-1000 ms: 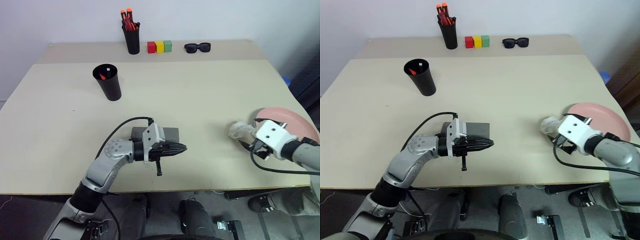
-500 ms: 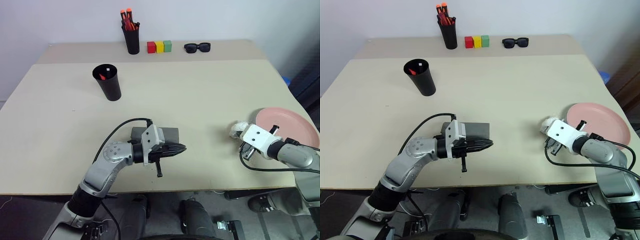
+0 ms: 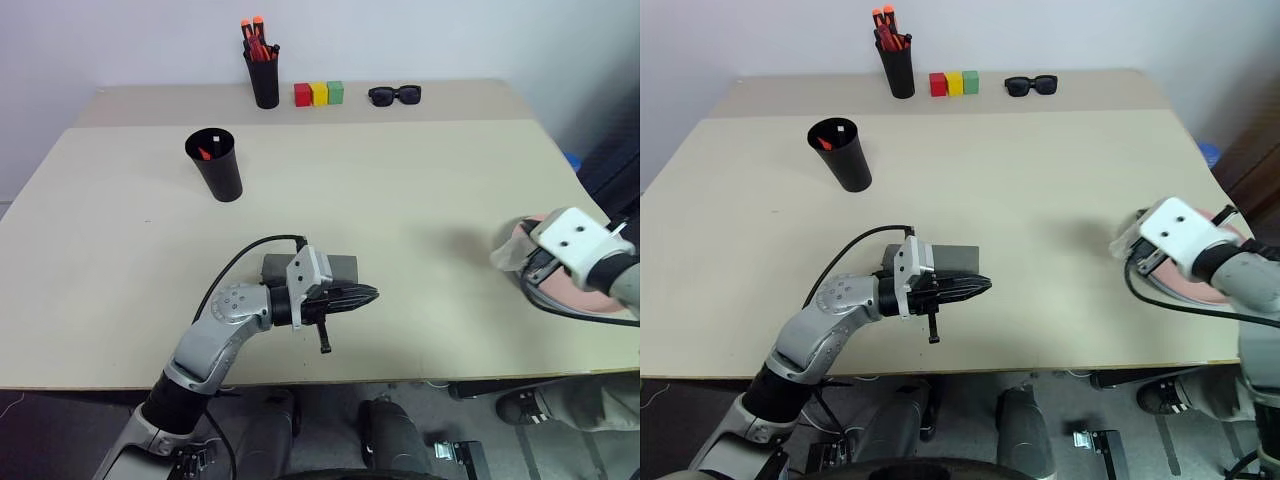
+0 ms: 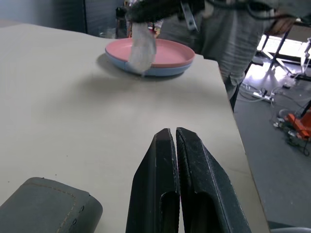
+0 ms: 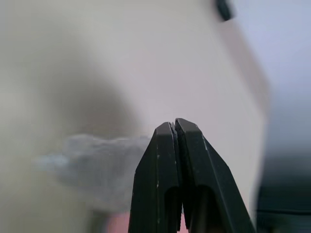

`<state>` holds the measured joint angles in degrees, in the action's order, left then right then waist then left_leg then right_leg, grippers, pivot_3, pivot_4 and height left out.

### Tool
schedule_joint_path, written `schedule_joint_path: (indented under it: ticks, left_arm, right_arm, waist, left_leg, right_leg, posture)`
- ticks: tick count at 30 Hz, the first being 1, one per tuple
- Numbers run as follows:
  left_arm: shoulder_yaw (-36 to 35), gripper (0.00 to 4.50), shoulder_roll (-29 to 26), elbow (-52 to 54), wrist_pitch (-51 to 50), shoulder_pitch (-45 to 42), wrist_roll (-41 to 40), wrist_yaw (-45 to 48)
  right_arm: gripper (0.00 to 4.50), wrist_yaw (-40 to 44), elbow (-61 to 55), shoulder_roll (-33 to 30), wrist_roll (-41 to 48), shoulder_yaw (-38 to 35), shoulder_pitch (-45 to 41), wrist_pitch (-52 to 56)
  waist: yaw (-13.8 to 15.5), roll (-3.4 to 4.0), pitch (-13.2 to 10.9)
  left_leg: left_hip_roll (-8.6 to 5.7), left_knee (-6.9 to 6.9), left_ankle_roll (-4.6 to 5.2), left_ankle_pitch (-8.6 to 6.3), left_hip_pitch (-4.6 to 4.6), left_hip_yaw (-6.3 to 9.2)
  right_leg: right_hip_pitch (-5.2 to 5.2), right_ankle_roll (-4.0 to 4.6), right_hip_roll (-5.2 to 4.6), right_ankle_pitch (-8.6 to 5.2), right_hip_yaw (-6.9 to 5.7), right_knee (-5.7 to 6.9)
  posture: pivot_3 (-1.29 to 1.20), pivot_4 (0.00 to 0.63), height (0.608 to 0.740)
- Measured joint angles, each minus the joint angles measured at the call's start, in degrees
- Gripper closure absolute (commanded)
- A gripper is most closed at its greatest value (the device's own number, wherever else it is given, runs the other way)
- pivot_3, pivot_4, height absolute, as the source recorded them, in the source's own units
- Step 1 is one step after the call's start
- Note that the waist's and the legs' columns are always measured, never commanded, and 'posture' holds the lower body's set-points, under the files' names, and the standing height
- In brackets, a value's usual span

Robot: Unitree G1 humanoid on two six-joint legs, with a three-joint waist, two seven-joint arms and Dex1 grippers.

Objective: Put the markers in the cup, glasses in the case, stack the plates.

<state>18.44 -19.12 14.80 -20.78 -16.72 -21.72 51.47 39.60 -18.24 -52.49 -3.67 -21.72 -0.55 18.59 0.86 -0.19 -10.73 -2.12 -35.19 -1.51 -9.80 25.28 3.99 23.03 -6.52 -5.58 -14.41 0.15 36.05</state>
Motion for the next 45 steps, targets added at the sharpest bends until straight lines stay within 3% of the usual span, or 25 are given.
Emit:
schedule_joint_path:
  ticks: [12, 21, 24, 28, 31, 37, 45]
  left_arm:
    - [0.11, 4.42, 0.88, -2.75, 1.76, -1.87, 0.37, 0.92]
    - [0.11, 4.42, 0.76, -2.74, 2.32, -1.35, 0.54, 0.66]
    - [0.1, 4.42, 0.98, -2.73, 2.32, -1.31, 0.61, 0.31]
    - [-0.03, 4.42, 0.76, -2.69, 2.41, -0.66, 0.8, -0.55]
    - [-1.63, 4.42, 0.58, -2.69, 2.63, -0.1, 1.04, -2.22]
    - [-14.47, 4.42, -3.22, -2.77, 3.93, 0.82, 1.92, -10.42]
    - [-26.13, 4.42, -10.14, -0.04, 4.33, 11.44, 2.84, -14.91]
  right_arm:
    - [4.45, -1.44, 5.61, -0.88, -1.9, -0.46, 2.09, -0.54]
    - [4.45, -5.03, 13.21, -2.8, -5.1, 0.84, -1.46, -2.09]
    - [3.17, -4.74, 13.29, -2.76, -5.1, 2.1, -1.63, -1.46]
    - [1.13, -6.11, 13.28, -2.48, -5.17, 2.58, -4.36, -1.29]
    - [1.13, -6.62, 12.46, -1.11, -3.73, 2.84, -7.39, -0.72]
    - [1.13, -2.87, 9.69, 4.72, 4.64, 6.02, -12.33, 0.46]
    - [1.13, 6.26, 9.48, 7.33, 15.36, 10.13, -14.32, 2.26]
  waist:
    - [-0.15, 0.0, 0.0]
    - [-0.17, 0.02, 0.01]
    - [-0.17, 0.02, 0.01]
    - [-0.28, 0.03, 0.02]
    - [-0.36, 0.03, 0.02]
    - [-0.51, 0.02, 0.01]
    - [-0.28, 0.0, 0.01]
  left_leg:
    - [0.0, 0.0, 0.0, 0.0, -0.01, -0.02]
    - [0.0, 0.01, 0.0, 0.0, -0.01, -0.03]
    - [-0.01, 0.0, 0.0, 0.0, -0.01, -0.04]
    - [0.0, 0.01, 0.0, 0.0, -0.02, -0.04]
    - [0.01, 0.02, 0.0, 0.0, -0.02, -0.03]
    - [0.01, 0.03, 0.01, 0.0, -0.01, -0.01]
    - [0.1, 0.03, 0.02, -0.02, 0.0, 0.0]
  right_leg:
    - [0.0, 0.0, 0.0, 0.0, 0.01, 0.0]
    - [0.0, 0.0, 0.0, 0.0, 0.01, 0.0]
    - [0.0, 0.0, 0.0, 0.0, 0.02, 0.01]
    - [0.01, 0.0, 0.0, 0.0, 0.02, 0.02]
    - [0.02, 0.0, 0.02, 0.0, 0.01, 0.03]
    - [0.03, -0.02, 0.03, 0.01, 0.01, 0.03]
    - [0.03, -0.01, 0.0, 0.01, 0.02, -0.01]
  posture:
    - [0.0, 0.15, 0.74]
    - [0.0, 0.15, 0.74]
    - [0.0, 0.15, 0.74]
    - [0.0, 0.15, 0.74]
    - [0.0, 0.15, 0.74]
    - [0.0, 0.15, 0.74]
    - [0.0, 0.15, 0.74]
